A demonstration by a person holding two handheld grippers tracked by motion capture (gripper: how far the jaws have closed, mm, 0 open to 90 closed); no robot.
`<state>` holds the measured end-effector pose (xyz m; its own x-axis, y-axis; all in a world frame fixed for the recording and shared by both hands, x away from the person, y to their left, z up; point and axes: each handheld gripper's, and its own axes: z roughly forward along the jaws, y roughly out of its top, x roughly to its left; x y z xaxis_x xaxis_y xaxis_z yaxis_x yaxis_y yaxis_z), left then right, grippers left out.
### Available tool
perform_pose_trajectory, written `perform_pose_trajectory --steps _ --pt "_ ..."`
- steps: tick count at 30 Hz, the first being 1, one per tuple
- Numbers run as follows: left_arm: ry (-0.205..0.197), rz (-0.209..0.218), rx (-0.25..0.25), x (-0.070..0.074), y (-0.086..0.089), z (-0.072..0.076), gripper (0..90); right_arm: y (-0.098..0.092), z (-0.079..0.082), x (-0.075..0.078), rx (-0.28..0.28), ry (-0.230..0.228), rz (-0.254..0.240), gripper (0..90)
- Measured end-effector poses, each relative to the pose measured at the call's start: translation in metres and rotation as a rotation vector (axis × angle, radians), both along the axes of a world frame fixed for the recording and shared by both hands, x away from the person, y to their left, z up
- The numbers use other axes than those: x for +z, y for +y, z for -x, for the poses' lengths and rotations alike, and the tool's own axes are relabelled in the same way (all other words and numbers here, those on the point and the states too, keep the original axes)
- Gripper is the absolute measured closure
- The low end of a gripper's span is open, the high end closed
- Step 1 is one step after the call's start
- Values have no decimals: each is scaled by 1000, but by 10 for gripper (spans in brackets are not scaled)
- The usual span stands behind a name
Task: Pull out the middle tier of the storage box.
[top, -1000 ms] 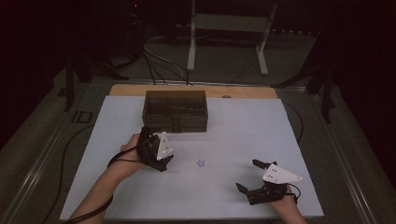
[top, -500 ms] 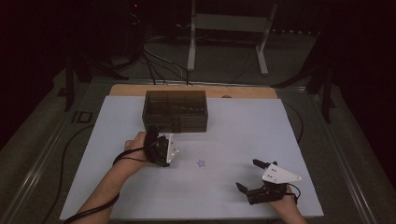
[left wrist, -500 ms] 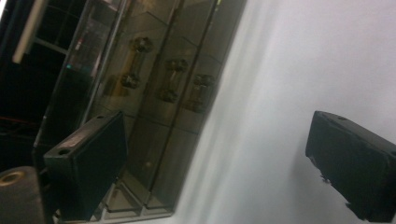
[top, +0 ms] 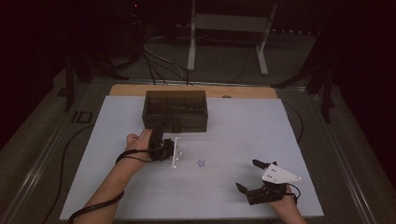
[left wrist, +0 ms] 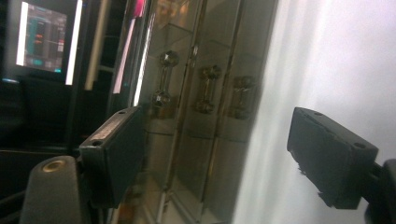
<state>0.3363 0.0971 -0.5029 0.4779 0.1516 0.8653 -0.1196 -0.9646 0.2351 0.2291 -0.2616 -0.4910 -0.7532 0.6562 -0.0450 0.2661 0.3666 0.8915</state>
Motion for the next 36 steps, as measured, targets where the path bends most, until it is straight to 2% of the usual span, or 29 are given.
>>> perform_pose_trajectory --steps 7,9,10,13,14,16,18,22,27,28,32,36 --pt "-66 -67 7 -13 -6 -4 296 0 0 0 5 3 -4 3" --pt "-72 -79 5 -15 -7 -4 333 0 0 0 5 5 -7 3" --pt "-102 -109 13 -18 -9 -5 342 0 0 0 5 4 -9 3" --pt "-143 -150 17 -25 -12 -6 396 0 0 0 8 5 -7 3" --pt "-139 -158 20 -26 -13 -7 416 0 0 0 9 8 -10 3" --pt "-160 -184 31 -28 -14 -9 448 0 0 0 9 6 -11 3" --pt "-156 -213 53 -30 -15 -12 487 0 0 0 10 6 -9 3" --pt "-160 -236 64 -34 -17 -15 528 0 -1 -1 13 9 -7 3" --pt "-169 -243 73 -35 -25 -19 567 -1 0 0 15 10 -13 3" --pt "-182 -242 68 -36 -26 -21 567 -1 0 0 14 10 -10 3" --pt "-176 -249 92 -38 -31 -23 619 -1 0 0 14 7 -17 3" --pt "-195 -243 91 -39 -32 -24 649 -2 0 0 13 9 -20 3"
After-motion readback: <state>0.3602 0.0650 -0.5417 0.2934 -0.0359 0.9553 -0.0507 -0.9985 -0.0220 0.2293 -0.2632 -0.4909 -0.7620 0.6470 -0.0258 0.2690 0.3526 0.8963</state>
